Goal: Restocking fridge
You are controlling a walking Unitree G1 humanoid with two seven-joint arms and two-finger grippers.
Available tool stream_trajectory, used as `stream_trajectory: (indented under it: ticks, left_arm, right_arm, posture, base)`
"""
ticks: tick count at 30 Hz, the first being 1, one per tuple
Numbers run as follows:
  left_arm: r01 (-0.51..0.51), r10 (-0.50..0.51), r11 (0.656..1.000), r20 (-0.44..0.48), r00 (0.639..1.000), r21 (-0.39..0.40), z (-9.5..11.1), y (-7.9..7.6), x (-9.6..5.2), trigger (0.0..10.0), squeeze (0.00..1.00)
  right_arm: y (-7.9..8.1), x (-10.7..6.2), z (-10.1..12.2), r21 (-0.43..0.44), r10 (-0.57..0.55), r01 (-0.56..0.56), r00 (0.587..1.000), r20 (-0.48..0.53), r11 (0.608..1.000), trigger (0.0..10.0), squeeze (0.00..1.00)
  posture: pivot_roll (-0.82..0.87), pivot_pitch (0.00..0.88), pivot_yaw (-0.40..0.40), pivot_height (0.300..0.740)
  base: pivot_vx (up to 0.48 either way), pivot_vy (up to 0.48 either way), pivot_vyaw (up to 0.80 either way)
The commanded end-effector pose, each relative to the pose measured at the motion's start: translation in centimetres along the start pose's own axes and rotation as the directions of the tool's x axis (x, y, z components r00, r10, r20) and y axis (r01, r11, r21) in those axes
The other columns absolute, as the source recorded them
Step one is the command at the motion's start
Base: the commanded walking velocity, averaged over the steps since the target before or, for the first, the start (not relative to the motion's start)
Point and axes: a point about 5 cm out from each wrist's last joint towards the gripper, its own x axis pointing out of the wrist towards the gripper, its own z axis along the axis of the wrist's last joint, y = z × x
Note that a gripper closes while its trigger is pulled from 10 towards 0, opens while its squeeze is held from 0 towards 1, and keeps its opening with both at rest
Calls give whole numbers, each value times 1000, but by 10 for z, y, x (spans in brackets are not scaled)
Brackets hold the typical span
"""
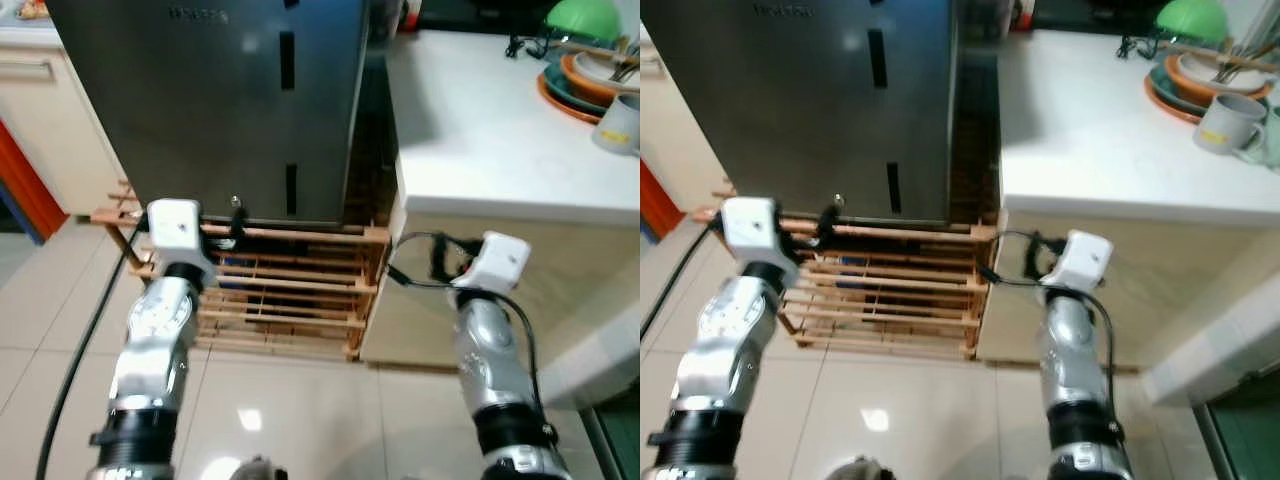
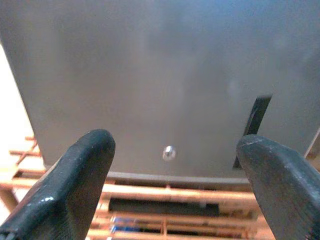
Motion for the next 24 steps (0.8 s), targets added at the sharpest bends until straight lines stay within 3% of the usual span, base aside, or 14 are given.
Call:
stream_trajectory:
  ticks: [1,12,21,24]
  left_arm:
    - [22,-22,1000,1,1000,-1,0,-9,3,10000,0]
    - [14,-15,1000,5,1000,24,-4,-9,11,10000,0]
    - [4,-4,999,-1,1000,46,-6,-5,18,10000,0]
    - [3,-4,993,5,1000,114,-4,-6,21,10000,0]
  right_arm:
    - [-11,-2,1,3,-29,29,1000,-8,1000,10000,0]
    - [-21,-6,-3,-47,-13,12,999,-30,999,10000,0]
    - [-21,-9,-7,-60,-9,6,999,-41,998,10000,0]
    - [-17,-9,-8,-75,5,-8,999,-38,997,10000,0]
  posture:
    - [-26,0,-3,740]
    - [-57,0,-14,740]
    - [-61,0,1,740]
    - [-66,0,8,740]
  base:
    - [0,480,0]
    - [0,480,0]
    - [0,480,0]
    - [0,480,0]
